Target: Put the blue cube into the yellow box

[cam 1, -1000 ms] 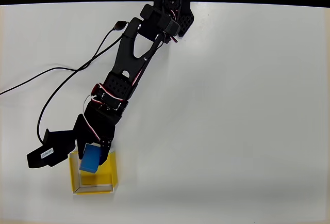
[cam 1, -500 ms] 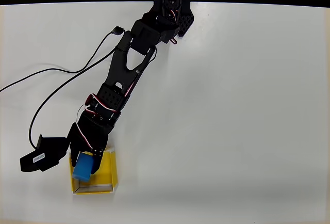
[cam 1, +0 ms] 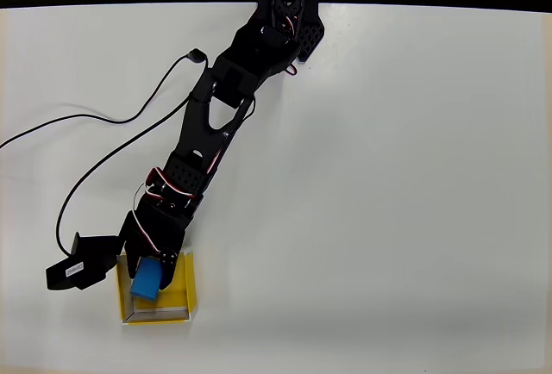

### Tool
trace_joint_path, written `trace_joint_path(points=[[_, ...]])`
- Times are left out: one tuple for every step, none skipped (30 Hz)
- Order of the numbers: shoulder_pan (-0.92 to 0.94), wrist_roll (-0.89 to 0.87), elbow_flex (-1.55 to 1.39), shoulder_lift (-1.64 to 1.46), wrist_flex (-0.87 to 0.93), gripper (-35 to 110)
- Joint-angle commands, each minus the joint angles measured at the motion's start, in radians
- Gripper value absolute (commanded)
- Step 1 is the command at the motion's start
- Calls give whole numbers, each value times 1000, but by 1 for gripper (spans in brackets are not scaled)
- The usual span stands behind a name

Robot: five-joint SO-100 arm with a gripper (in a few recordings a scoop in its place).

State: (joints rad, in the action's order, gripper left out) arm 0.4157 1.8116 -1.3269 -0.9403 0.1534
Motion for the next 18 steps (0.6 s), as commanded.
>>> trace_joint_path(points=[[5,-12,150,-64,-54,22],[5,-15,150,-61,-67,23],[5,-26,150,-57,-78,25],[5,-23,149,-57,-80,27],[5,-20,146,-57,-95,28],[5,-34,146,-57,-100,30],[5,-37,144,-66,-95,31],[5,-37,141,-78,-86,32],[6,-38,138,-91,-78,33],[6,-38,130,-106,-78,34],[6,-40,121,-124,-78,34],[8,-37,104,-150,-77,33],[8,-40,81,-186,-77,31],[9,-52,58,-235,-61,29],[11,-61,38,-290,-23,27],[11,-83,11,-351,2,24],[11,-101,-21,-419,28,23],[9,-100,-54,-488,74,21]])
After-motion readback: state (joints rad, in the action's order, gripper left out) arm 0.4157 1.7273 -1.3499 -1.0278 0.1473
